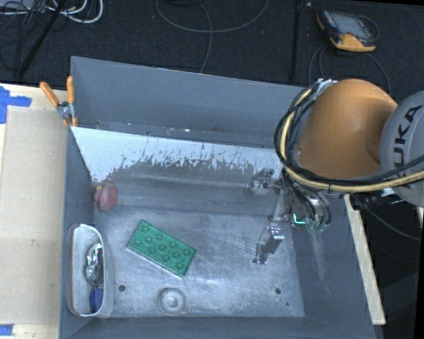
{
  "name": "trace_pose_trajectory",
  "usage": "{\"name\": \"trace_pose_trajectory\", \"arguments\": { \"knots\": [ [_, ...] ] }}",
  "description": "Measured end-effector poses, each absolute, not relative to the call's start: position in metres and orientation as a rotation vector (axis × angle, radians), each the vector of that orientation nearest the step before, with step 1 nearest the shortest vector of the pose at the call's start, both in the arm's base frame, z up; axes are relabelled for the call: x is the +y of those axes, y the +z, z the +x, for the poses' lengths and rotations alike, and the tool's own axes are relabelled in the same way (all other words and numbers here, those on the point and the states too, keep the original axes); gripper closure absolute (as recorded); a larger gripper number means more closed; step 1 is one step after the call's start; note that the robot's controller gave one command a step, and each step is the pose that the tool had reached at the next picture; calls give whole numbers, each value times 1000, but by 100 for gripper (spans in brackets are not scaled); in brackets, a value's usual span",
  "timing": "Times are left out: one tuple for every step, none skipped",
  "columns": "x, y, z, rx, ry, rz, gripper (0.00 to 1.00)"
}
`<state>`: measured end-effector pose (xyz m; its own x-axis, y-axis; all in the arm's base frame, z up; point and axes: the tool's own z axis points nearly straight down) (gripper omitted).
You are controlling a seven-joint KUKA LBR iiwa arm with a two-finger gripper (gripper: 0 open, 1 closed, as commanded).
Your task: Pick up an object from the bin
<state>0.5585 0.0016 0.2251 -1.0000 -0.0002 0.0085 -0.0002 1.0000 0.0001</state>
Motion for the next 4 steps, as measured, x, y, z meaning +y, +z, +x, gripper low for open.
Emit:
{"name": "trace_pose_trajectory", "arguments": {
  "knots": [
    [61, 92, 546, -3131, -2, 49, 0],
    [123, 82, 573, -3140, -5, 114, 0],
    [120, 83, 573, -3140, 0, 107, 100],
    [103, 211, 582, -3149, -1, 102, 100]
  ]
}}
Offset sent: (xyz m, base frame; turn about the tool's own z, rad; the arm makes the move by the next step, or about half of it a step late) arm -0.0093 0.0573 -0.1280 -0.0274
